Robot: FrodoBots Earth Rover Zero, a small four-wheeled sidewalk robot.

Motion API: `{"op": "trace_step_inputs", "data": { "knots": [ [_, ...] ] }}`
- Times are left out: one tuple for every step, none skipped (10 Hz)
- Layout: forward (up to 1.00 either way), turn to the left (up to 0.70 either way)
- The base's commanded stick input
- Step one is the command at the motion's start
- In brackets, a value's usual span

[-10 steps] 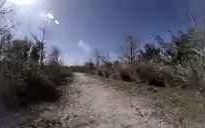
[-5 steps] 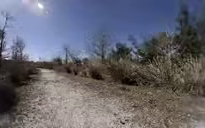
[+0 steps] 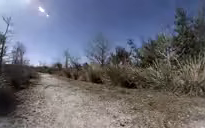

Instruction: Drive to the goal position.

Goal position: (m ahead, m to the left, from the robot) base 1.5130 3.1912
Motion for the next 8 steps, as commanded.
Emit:
{"op": "trace_step_inputs", "data": {
  "knots": [
    [0.70, 0.35],
    [0.70, 0.35],
    [0.70, 0.35],
    [0.70, 0.34],
    [0.70, 0.33],
    [0.70, 0.10],
    [0.70, 0.02],
    [0.70, 0.01]
  ]
}}
